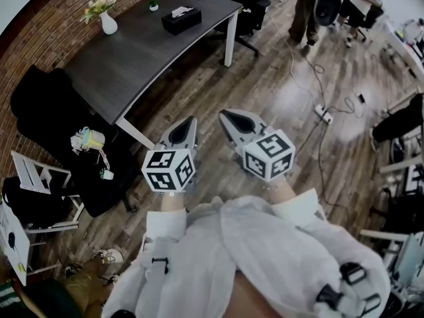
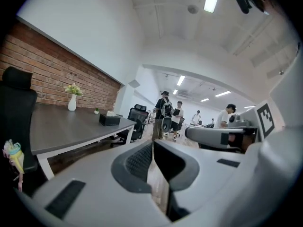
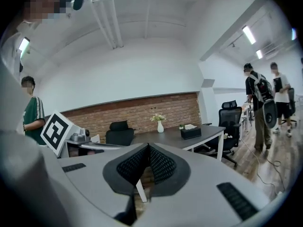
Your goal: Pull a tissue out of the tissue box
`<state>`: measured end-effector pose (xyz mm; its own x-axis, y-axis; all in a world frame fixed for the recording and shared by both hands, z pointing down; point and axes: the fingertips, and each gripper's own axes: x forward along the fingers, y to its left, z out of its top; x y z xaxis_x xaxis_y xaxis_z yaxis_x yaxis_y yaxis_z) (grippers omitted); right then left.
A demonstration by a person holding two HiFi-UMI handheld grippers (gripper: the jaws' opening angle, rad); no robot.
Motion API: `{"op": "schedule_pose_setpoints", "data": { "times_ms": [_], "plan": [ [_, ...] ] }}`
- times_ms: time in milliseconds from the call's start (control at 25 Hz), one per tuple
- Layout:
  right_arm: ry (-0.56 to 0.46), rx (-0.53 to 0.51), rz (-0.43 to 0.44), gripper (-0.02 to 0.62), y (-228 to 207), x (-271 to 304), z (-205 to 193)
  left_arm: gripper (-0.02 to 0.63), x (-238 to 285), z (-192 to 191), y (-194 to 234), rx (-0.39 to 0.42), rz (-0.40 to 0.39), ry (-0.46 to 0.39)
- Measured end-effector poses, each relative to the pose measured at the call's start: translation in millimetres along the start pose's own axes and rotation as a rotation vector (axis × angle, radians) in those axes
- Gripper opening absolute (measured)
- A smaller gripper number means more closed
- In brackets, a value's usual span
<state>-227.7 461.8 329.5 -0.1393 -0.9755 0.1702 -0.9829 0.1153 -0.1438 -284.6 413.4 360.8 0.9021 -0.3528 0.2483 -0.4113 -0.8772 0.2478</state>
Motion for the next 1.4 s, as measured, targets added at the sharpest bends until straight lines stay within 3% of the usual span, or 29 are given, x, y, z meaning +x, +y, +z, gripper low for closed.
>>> {"op": "schedule_pose_setpoints", "data": {
  "times_ms": [480, 600, 680, 880, 1400],
  "plan": [
    [0.052, -0.011, -0.061, 0.006, 0, 24, -27, 0.014, 5, -18, 36, 0.048, 0.017, 0.061],
    [0.082, -0.011, -0.072, 0.009, -7, 29, -33, 0.046, 13, -24, 38, 0.043, 0.004, 0.087],
    [0.095, -0.009, -0.071, 0.054, -14, 35, -35, 0.072, 20, -27, 39, 0.043, -0.002, 0.100],
    [0.099, 0.005, -0.075, 0.095, -42, 62, -34, 0.107, 49, -28, 55, 0.045, 0.004, 0.130],
    [0.071, -0.005, 0.009, 0.101, -158, 171, 20, 0.118, 171, 48, 136, 0.049, 0.119, 0.086]
  ]
}}
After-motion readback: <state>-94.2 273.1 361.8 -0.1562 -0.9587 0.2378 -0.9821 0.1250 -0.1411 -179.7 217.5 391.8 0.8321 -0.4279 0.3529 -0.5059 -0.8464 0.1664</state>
